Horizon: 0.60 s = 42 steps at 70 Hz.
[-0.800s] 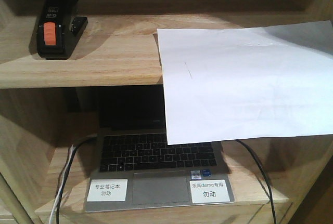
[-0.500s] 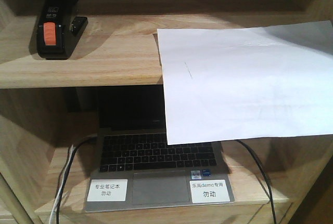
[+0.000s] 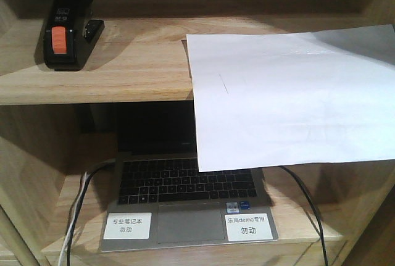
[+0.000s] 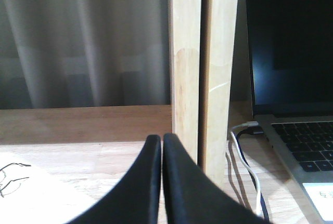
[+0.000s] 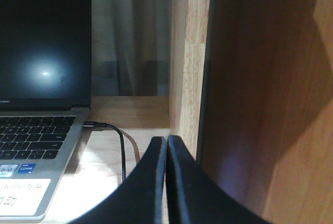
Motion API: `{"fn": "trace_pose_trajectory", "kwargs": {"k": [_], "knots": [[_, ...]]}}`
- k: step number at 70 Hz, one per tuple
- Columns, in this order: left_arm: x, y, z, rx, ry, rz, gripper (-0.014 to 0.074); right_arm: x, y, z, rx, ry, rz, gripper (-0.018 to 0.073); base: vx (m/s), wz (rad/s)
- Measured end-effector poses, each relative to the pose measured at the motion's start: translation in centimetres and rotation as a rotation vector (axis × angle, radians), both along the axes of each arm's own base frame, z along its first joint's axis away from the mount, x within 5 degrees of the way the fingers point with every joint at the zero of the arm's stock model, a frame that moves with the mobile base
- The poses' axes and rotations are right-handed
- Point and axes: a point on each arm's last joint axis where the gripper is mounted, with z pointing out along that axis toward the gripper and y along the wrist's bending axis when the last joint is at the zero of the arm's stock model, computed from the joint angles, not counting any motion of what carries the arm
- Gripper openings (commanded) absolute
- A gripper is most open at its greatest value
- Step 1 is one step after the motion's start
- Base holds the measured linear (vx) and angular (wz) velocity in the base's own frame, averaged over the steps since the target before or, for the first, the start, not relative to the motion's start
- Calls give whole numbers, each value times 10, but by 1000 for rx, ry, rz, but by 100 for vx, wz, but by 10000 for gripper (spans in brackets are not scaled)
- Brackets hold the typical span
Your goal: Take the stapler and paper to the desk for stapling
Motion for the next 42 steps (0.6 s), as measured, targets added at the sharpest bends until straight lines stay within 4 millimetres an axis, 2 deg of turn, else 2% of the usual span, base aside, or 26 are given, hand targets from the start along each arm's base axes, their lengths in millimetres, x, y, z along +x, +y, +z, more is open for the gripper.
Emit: {"fn": "trace_pose_trajectory", "kwargs": {"k": [21, 42], "knots": [[0, 0, 1, 1, -6, 0, -6, 0, 0, 1, -17, -6, 1, -9, 0, 0], [0, 0, 9, 9, -96, 1, -6, 0, 0, 3, -22, -37, -2, -9, 0, 0]]}}
